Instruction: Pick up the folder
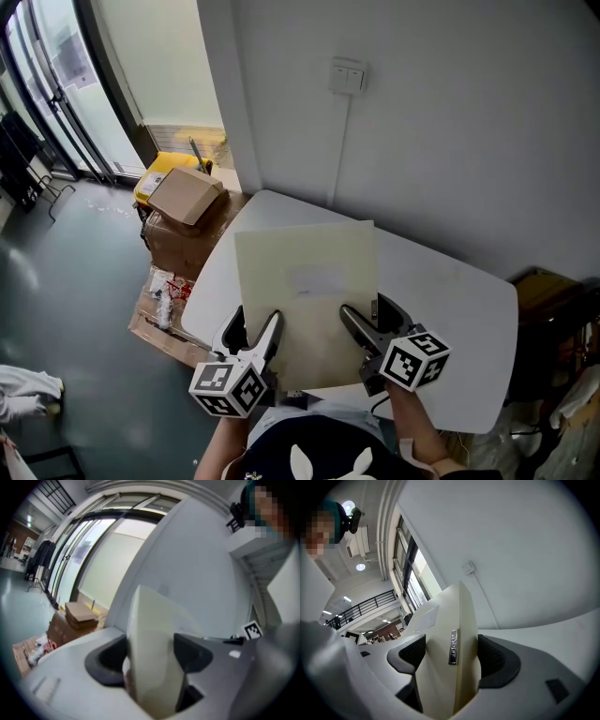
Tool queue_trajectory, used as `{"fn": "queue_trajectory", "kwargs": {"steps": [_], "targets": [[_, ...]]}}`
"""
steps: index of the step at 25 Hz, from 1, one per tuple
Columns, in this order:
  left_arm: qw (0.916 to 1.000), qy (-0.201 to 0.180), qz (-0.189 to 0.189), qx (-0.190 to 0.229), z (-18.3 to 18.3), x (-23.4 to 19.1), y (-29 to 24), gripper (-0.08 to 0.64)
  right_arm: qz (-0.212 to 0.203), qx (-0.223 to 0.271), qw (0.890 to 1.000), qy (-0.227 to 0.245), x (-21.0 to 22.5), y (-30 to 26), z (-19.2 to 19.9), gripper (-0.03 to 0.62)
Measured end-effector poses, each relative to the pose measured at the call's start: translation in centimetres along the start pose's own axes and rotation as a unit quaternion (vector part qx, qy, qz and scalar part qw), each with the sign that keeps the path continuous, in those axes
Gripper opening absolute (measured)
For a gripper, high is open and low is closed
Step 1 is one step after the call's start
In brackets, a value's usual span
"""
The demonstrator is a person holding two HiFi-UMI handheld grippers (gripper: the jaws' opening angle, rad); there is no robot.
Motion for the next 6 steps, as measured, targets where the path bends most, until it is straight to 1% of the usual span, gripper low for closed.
{"fn": "queue_trajectory", "kwargs": {"steps": [6], "targets": [[1.0000, -0.001, 0.000, -0.001, -0.18, -0.02, 0.22, 0.304, 0.004, -0.001, 1.000, 0.001, -0.33, 0.07, -0.06, 0.321]]}}
Point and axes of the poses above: the fingertips, and each gripper's own axes: y backward along the fingers, x to its right, z out of its underside, the point moved 5 cm from there along y, backward along the fingers, and after that the axes turned 15 degrees about -z, right-handed, at the moved point
